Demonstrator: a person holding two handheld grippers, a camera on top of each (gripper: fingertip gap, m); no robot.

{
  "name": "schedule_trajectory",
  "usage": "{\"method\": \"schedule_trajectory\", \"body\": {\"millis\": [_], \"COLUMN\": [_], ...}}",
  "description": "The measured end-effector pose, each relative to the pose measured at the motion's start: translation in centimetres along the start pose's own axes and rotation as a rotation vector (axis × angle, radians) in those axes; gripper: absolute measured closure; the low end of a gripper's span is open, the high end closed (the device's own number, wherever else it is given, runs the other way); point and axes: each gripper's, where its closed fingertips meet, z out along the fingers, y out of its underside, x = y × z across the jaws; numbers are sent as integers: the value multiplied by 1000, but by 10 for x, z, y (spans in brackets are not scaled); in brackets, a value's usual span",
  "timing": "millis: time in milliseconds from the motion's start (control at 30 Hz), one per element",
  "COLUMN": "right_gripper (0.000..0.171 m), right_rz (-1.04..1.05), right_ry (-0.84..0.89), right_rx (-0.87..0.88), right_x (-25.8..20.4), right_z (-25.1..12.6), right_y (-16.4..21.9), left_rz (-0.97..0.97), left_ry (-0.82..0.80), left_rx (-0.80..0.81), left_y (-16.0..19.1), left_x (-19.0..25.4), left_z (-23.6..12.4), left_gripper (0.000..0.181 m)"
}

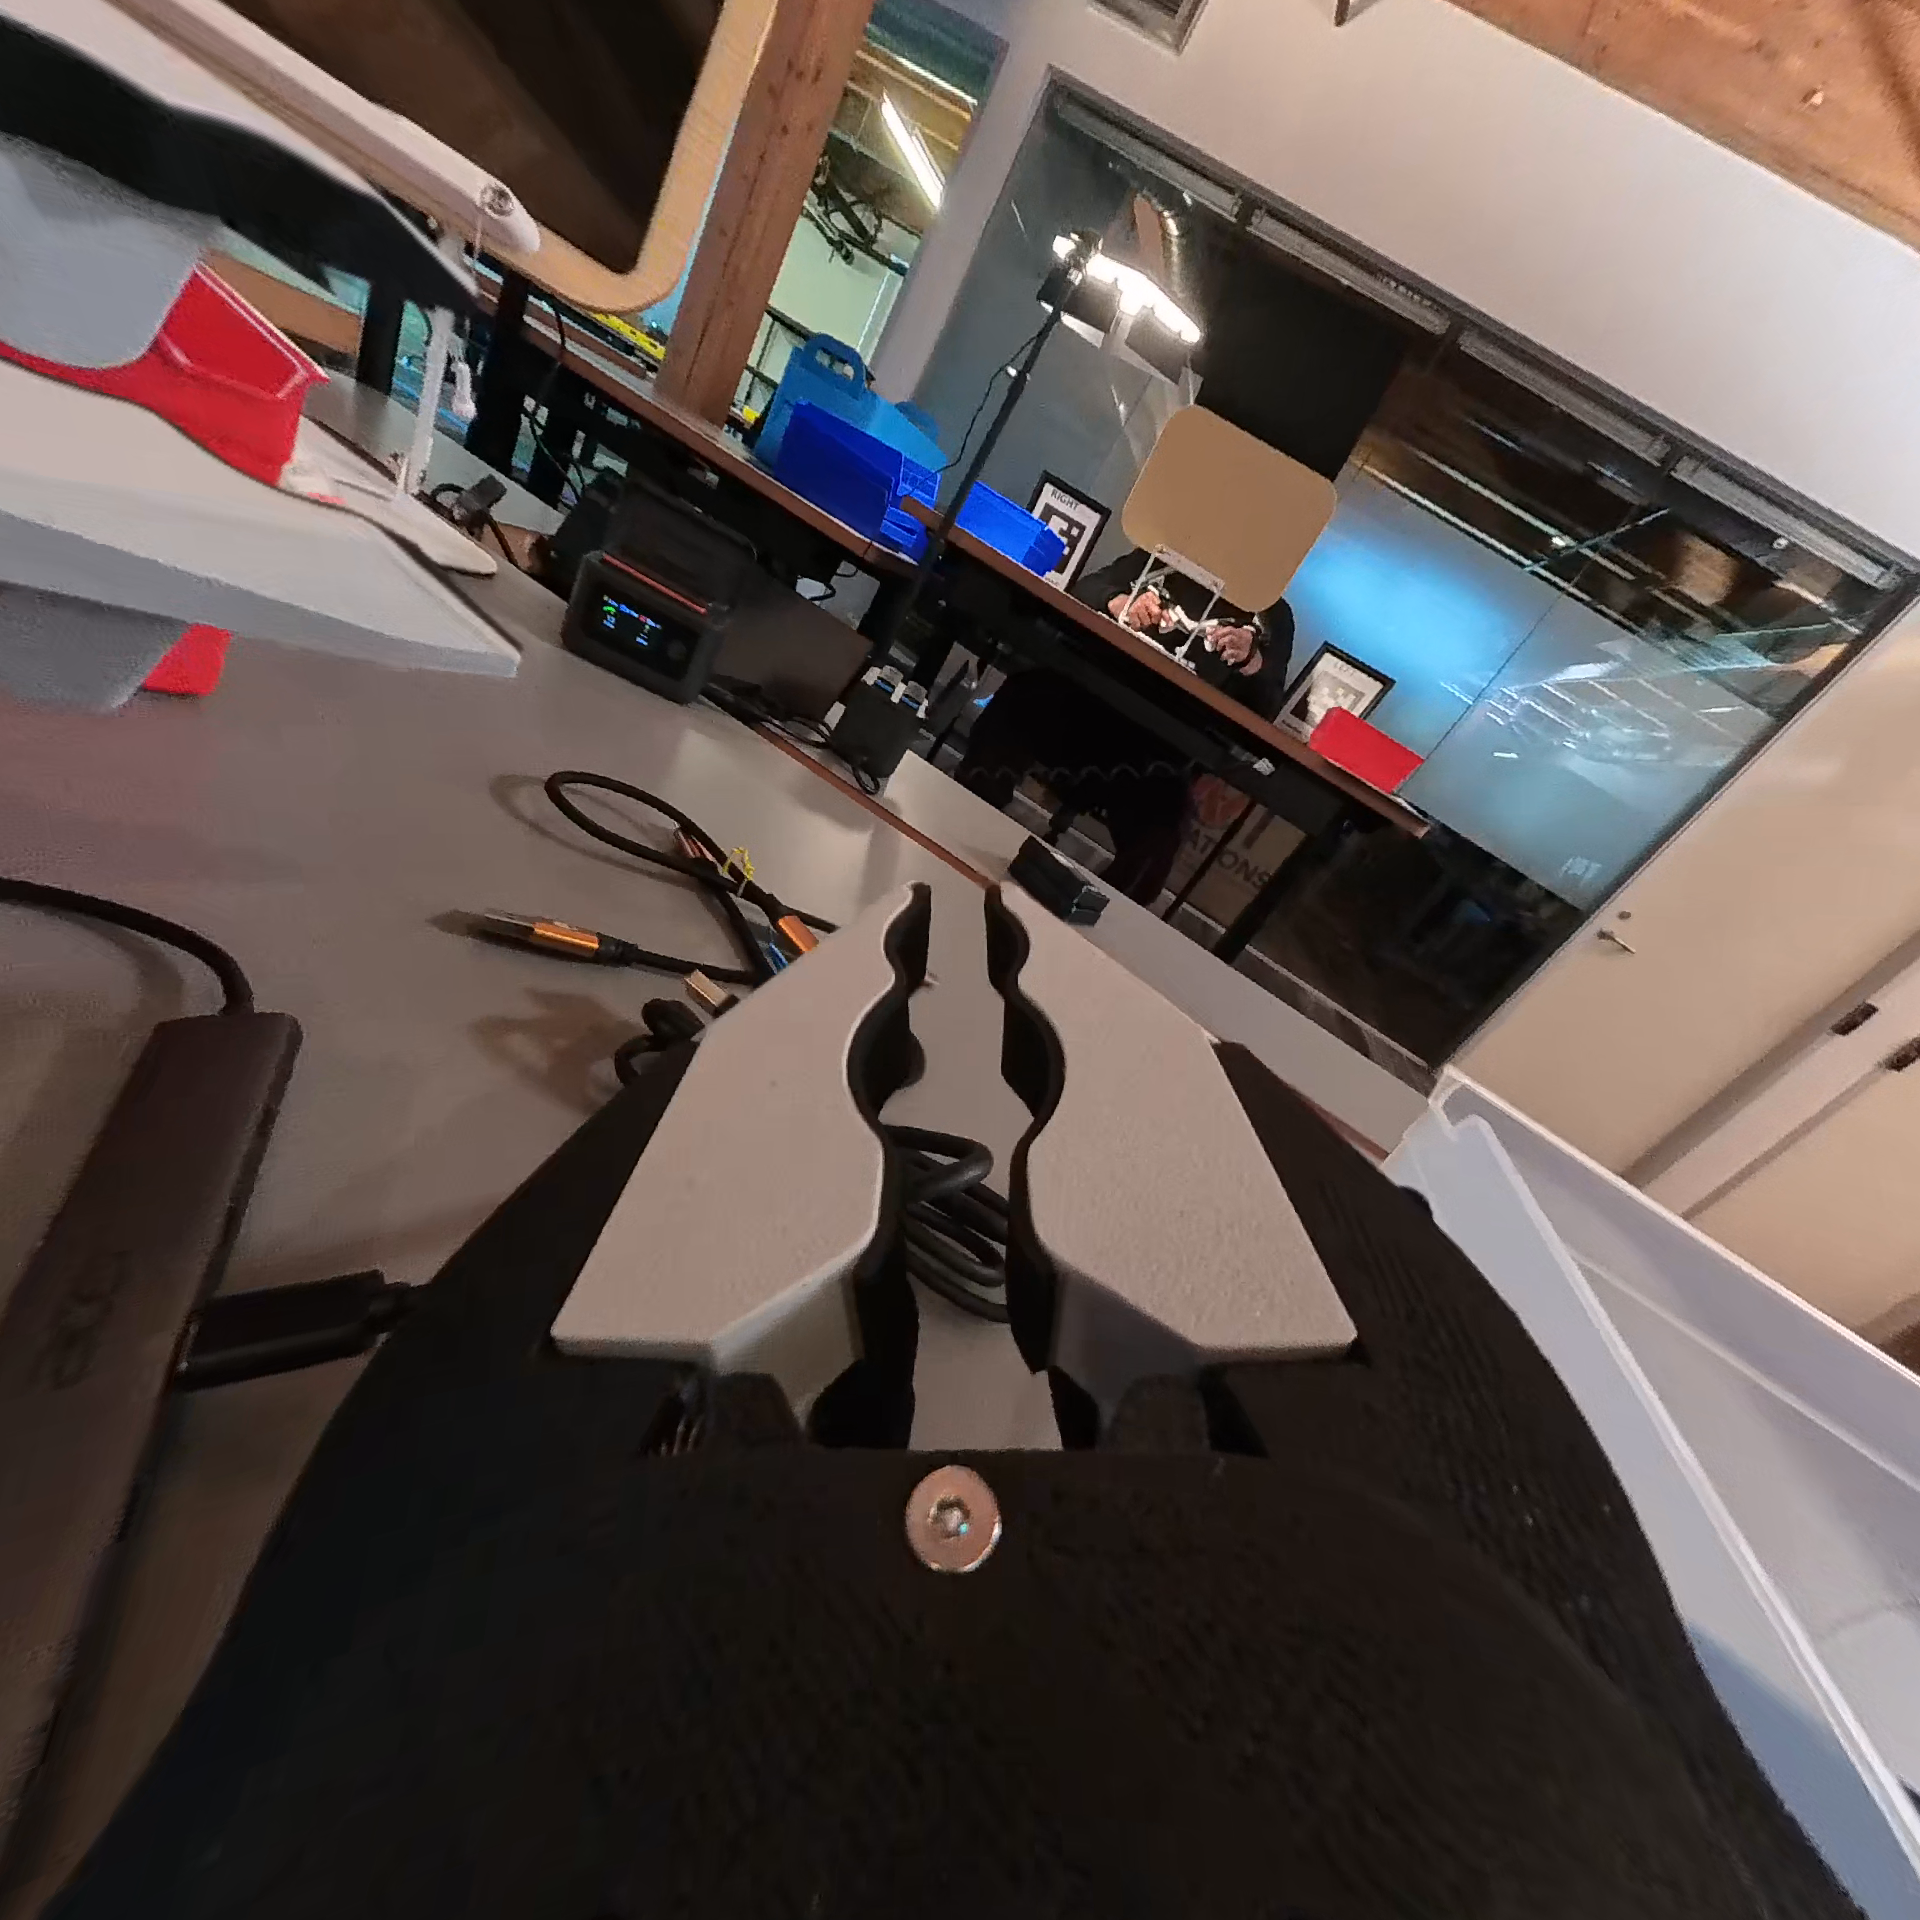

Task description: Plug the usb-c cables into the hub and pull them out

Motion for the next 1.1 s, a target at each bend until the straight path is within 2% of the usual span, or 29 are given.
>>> {"method": "schedule_trajectory", "body": {"millis": [267,400,533,700,833,933,1100], "right_gripper": [160,153,139,136,124,113,119], "right_rz": [20,33,56,223,530,595,724], "right_ry": [7,-7,-110,-184,-277,-289,-394], "right_rx": [-2,14,-70,-242,-477,-530,-601], "right_x": [2,3,-11,-13,-41,-58,-77], "right_z": [-3,-5,-2,-13,-44,-63,-64], "right_y": [-1,-9,-6,2,20,23,33], "left_rz": [18,-12,-37,-87,-136,-141,-194], "left_ry": [110,138,145,154,167,160,177], "left_rx": [10,53,98,141,151,133,135], "left_y": [2,-10,-21,-31,-32,-27,-26], "left_x": [22,22,21,18,17,15,14], "left_z": [-5,-9,-15,-21,-22,-20,-20], "left_gripper": [99,101,104,107,108,108,110]}}
